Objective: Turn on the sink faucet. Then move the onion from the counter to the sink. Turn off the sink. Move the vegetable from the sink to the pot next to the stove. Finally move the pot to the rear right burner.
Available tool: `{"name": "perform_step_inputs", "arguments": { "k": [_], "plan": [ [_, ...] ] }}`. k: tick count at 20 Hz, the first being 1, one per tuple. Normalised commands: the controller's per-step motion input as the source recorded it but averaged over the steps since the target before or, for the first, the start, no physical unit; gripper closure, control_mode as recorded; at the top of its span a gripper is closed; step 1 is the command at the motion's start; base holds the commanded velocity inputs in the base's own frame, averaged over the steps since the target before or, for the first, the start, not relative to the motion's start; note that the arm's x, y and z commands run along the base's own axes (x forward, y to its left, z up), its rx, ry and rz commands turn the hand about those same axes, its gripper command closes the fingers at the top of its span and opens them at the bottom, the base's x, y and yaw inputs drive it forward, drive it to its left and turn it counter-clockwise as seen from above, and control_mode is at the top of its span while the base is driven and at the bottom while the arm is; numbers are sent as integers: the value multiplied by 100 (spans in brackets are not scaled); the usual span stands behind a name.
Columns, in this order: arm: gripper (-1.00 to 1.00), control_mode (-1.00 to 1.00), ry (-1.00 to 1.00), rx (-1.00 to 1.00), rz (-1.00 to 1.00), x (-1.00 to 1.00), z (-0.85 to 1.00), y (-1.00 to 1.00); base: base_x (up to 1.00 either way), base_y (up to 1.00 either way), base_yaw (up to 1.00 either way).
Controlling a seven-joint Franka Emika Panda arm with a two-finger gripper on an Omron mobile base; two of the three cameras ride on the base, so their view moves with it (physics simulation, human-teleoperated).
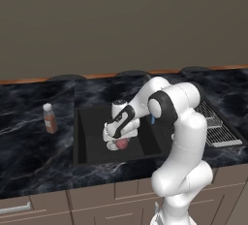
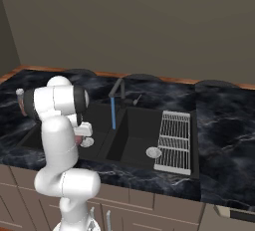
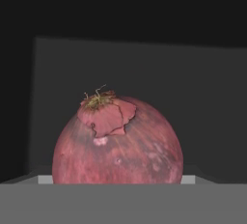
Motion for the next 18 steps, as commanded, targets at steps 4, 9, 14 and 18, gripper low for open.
{"name": "perform_step_inputs", "arguments": {
  "k": [4, 9, 14, 18],
  "plan": [
    [100, -100, 0, -1, 0, 20, -24, 0, 0, 0, 0],
    [100, -100, 0, 0, 0, 24, -22, 0, 0, 0, 0],
    [100, -100, 0, 0, 0, 19, -24, 0, 0, 0, 0],
    [100, -100, 0, 0, 0, 17, -24, 0, 0, 0, 0]
  ]
}}
